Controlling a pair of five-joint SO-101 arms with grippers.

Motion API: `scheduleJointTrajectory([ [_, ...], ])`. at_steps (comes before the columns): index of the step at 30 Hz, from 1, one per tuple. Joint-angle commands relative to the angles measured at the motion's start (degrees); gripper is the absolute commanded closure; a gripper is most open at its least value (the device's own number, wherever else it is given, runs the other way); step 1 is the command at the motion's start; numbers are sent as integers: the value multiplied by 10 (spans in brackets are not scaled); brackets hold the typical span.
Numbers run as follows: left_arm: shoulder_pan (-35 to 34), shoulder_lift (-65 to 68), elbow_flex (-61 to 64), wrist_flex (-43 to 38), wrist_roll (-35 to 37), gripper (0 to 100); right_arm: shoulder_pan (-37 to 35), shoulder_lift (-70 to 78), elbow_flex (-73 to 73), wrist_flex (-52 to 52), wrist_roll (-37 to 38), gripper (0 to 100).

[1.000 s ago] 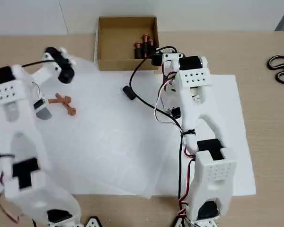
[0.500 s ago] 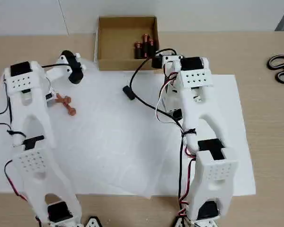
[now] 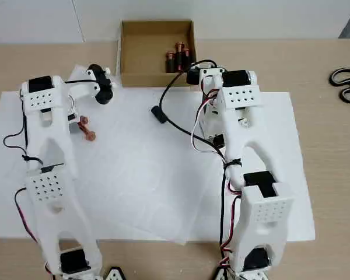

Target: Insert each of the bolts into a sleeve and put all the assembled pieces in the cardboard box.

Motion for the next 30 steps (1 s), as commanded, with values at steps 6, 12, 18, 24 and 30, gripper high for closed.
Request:
scheduleJointTrajectory([
  [6,18,13,-14,37,-34,909,3,-42,-4,3,9,995],
  [12,31,14,-13,89,-34,937,3,-42,-4,3,9,995],
  [18,54,13,-14,181,-32,983,5,-44,-4,3,9,995],
  [24,75,9,-7,185,94,995,5,-45,-4,3,8,995],
  [30,91,9,-7,185,244,995,5,-45,-4,3,6,995],
])
